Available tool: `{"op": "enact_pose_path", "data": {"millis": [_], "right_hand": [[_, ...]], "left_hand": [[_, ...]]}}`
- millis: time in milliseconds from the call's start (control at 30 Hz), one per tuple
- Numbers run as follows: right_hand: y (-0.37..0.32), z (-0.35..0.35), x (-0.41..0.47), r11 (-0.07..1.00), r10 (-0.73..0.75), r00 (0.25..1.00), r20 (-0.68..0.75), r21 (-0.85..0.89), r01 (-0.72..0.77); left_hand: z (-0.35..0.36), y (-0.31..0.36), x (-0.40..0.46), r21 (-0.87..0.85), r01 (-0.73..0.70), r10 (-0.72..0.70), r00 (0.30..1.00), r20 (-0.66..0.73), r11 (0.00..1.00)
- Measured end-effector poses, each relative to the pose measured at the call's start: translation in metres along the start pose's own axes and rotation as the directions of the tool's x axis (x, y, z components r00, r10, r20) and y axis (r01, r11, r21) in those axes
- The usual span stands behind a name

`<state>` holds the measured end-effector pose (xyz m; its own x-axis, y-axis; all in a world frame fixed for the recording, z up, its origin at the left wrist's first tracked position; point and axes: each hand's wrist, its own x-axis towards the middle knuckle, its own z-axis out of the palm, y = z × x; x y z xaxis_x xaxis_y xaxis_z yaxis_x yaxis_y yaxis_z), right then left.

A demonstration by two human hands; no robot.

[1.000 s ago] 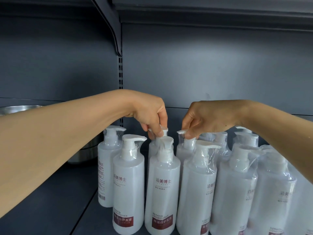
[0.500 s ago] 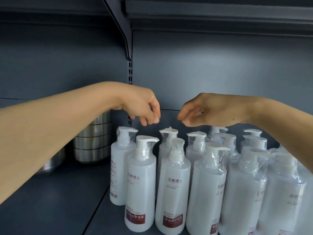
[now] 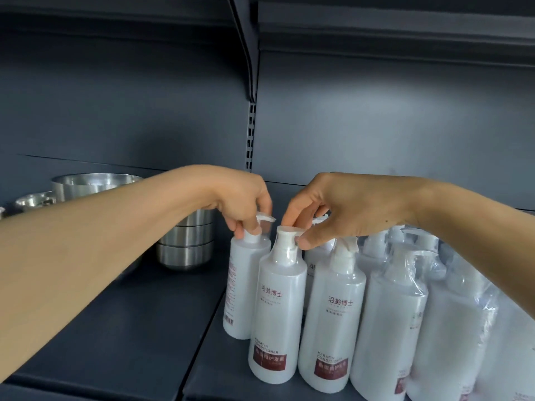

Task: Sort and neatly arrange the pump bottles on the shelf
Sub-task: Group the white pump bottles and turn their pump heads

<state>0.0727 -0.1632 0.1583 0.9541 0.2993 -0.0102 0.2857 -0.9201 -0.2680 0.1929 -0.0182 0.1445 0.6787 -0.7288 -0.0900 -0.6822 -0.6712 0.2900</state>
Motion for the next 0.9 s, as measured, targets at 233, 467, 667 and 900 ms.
{"op": "enact_pose_path", "data": {"millis": [233, 467, 667, 900], "right_hand": [[-0.002, 0.001, -0.003, 0.999, 0.041, 0.999, -0.004, 0.026, -0.041], [-0.008, 0.003, -0.002, 0.998, 0.051, 0.997, -0.056, 0.039, -0.048], [-0.007, 0.002, -0.004, 0.998, 0.064, 0.995, -0.074, 0.034, -0.062], [-0.003, -0.004, -0.012, 0.995, 0.092, 0.992, -0.087, 0.057, -0.087]], "left_hand": [[-0.004, 0.007, -0.011, -0.137, 0.003, 0.013, 0.993, 0.120, 0.991], [0.004, 0.015, -0.002, -0.042, 0.158, -0.159, 0.987, -0.025, 0.987], [-0.002, 0.017, 0.001, -0.037, 0.033, -0.037, 0.995, -0.097, 0.999], [0.000, 0.010, 0.004, -0.120, -0.082, 0.072, 0.994, -0.083, 0.989]]}}
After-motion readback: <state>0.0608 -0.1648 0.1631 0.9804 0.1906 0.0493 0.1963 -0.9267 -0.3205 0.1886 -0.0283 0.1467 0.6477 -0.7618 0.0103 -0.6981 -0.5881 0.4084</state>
